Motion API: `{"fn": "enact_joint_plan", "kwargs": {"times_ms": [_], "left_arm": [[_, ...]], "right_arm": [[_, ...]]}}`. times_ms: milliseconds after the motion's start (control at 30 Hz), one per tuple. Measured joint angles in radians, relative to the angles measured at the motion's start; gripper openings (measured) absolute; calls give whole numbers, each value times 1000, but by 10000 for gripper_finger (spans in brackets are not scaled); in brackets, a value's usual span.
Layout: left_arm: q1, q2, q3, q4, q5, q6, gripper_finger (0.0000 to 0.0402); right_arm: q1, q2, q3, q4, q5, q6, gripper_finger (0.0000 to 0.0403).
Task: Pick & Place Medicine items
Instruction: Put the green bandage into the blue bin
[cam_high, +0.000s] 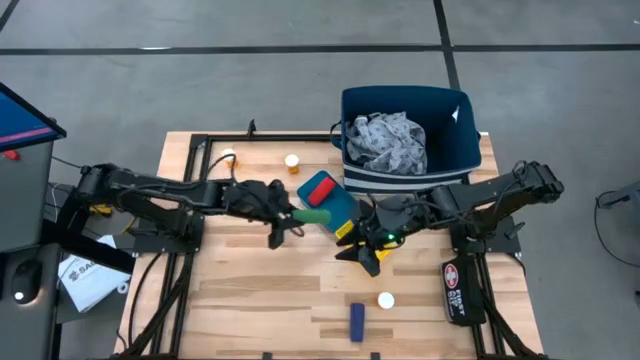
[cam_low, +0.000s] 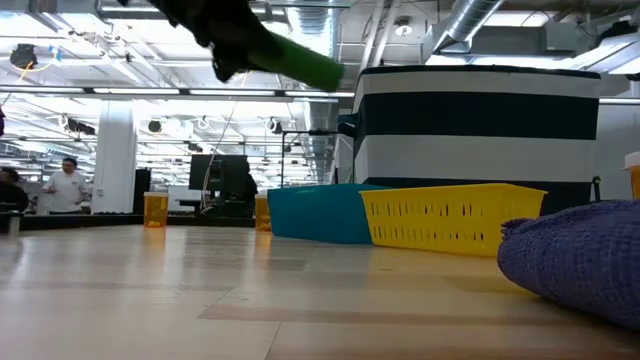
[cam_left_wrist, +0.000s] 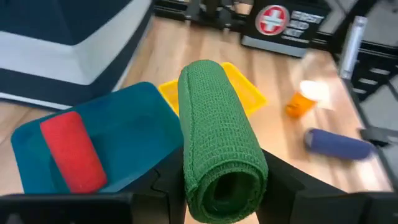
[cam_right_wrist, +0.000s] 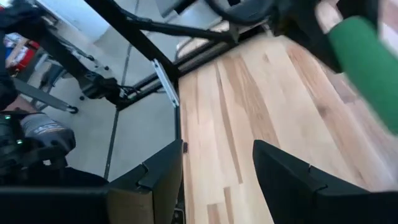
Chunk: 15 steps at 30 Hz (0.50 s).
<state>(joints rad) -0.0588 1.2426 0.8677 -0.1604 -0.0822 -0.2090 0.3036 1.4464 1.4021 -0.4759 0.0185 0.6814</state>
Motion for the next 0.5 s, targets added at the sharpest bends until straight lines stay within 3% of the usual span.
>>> {"fn": "enact_joint_plan", "kwargs": {"times_ms": [233, 500], "left_arm": [[60, 141, -1, 92, -2, -100, 132], [92, 260, 0, 185, -93, -228, 132]], "right_arm": [[40, -6, 0, -62, 17, 60, 188], [74, -15, 0, -126, 63, 83, 186]]}}
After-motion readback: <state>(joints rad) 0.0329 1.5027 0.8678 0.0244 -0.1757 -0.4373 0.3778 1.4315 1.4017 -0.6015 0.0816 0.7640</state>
